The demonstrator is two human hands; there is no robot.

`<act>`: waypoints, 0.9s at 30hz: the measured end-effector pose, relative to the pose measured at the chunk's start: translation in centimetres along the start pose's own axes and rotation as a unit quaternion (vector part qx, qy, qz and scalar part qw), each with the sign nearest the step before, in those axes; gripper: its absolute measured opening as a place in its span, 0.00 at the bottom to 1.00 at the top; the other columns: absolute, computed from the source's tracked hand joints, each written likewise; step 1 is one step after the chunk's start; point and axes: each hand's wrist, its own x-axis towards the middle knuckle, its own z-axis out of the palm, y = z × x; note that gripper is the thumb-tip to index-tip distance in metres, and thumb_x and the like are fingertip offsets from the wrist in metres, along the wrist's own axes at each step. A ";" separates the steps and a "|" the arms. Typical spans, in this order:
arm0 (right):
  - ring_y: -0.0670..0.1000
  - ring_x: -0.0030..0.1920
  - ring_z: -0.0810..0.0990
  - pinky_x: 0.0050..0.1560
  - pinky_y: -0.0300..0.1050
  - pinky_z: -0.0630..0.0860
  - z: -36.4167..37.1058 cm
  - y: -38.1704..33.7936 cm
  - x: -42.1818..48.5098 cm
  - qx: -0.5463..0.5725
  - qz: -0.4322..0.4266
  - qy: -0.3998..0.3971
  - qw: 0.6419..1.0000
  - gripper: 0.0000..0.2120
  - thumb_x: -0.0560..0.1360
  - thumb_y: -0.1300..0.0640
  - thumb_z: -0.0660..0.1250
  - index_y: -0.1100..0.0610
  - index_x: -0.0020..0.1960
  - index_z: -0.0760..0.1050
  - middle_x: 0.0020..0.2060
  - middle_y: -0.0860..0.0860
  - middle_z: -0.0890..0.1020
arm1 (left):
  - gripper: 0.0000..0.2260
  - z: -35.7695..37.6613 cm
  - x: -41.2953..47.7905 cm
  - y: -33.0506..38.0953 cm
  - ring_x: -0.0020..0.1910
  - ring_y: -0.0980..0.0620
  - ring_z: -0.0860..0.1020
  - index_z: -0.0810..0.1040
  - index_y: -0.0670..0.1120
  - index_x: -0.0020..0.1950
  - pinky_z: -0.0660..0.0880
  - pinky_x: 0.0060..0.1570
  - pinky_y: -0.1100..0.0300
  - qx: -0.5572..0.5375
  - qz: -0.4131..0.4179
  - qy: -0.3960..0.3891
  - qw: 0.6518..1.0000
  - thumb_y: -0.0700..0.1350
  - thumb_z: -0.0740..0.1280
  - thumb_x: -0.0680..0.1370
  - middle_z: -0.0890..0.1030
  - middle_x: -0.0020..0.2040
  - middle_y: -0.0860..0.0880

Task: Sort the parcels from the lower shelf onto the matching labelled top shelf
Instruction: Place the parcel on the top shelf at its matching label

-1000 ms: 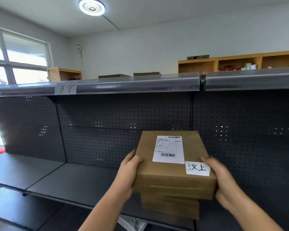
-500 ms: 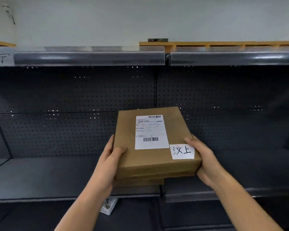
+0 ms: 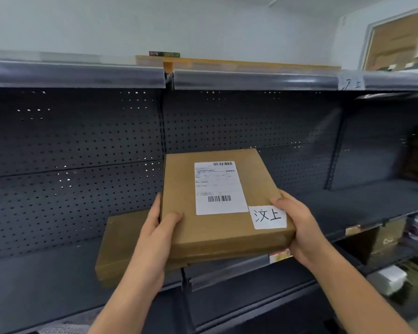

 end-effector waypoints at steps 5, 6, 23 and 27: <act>0.70 0.58 0.85 0.53 0.58 0.81 -5.8 -1.1 0.7 0.005 -0.017 0.041 0.999 0.18 0.78 0.53 0.67 0.57 0.64 0.82 0.58 0.66 0.87 | 0.31 6.0 0.0 -0.3 0.67 0.53 0.79 0.63 0.66 0.82 0.72 0.74 0.45 0.017 0.011 -0.031 0.999 0.48 0.68 0.81 0.79 0.70 0.61; 0.72 0.60 0.84 0.55 0.61 0.80 -7.1 -1.5 0.9 0.001 -0.021 0.048 0.999 0.19 0.76 0.52 0.67 0.56 0.65 0.82 0.58 0.66 0.87 | 0.31 7.4 0.0 -0.4 0.67 0.52 0.79 0.63 0.66 0.82 0.71 0.74 0.44 0.020 0.016 -0.031 0.999 0.48 0.68 0.81 0.79 0.71 0.60; 0.69 0.59 0.85 0.62 0.67 0.77 -27.5 -11.3 3.7 -0.037 -0.076 0.048 0.995 0.18 0.79 0.53 0.68 0.55 0.67 0.81 0.59 0.62 0.88 | 0.28 30.6 -1.4 0.8 0.63 0.54 0.82 0.66 0.60 0.82 0.75 0.69 0.50 0.042 0.067 -0.047 0.996 0.46 0.67 0.82 0.83 0.66 0.60; 0.70 0.56 0.86 0.54 0.61 0.81 -29.6 -13.3 3.4 -0.038 -0.103 0.034 0.993 0.19 0.76 0.53 0.71 0.56 0.65 0.82 0.57 0.64 0.88 | 0.29 32.8 -2.9 1.7 0.65 0.56 0.83 0.66 0.62 0.82 0.74 0.72 0.49 0.041 0.087 -0.051 0.994 0.46 0.68 0.82 0.83 0.67 0.62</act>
